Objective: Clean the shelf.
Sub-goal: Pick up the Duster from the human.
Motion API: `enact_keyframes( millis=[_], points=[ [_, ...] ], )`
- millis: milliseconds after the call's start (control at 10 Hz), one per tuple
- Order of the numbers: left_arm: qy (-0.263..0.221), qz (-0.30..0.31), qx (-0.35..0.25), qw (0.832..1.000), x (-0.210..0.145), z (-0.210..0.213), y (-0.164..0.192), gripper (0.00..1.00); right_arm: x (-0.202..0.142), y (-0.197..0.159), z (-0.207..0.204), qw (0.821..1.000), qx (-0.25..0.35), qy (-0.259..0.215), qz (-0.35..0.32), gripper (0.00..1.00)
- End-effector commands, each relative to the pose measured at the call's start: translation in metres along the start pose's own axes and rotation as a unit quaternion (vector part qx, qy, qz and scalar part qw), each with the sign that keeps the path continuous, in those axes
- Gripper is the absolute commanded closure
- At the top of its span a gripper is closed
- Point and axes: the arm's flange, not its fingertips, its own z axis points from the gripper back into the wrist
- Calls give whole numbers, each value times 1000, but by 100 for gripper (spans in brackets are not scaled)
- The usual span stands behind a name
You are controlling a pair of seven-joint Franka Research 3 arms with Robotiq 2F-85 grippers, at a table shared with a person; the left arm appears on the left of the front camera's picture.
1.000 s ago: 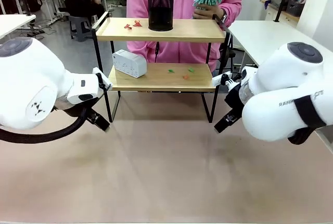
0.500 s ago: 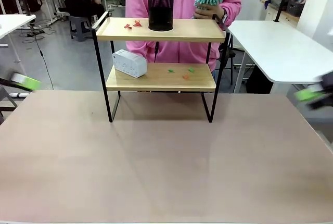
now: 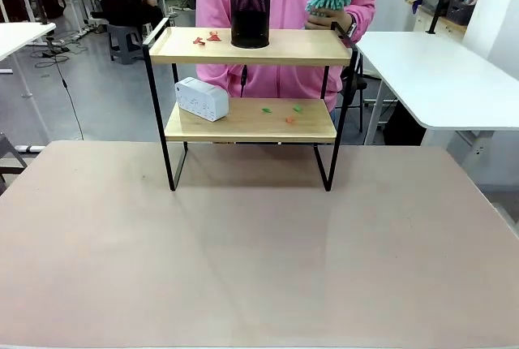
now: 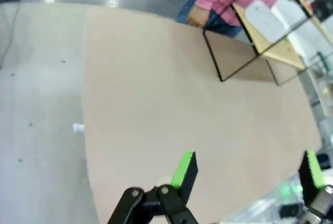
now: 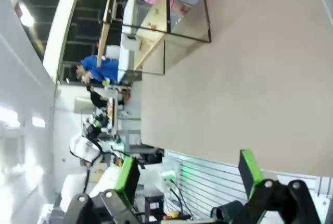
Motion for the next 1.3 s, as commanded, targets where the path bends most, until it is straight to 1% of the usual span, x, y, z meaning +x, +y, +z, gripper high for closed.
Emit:
enact_keyframes(
  millis=[0,900,1000,1100,1200],
  points=[
    [34,-50,-8,998,16,-21,-29,0,10,35,-22,998,-11,37,50,0],
    [34,-50,-8,998,16,-21,-29,0,10,35,-22,998,-11,37,50,0],
    [34,-50,-8,998,16,-21,-29,0,9,36,-25,998,-22,39,37,0],
    [34,-50,-8,998,16,-21,-29,0,23,43,-37,998,-13,55,3,0],
    [34,-50,-8,998,16,-21,-29,0,46,57,-46,997,4,70,-29,0]
  ],
)
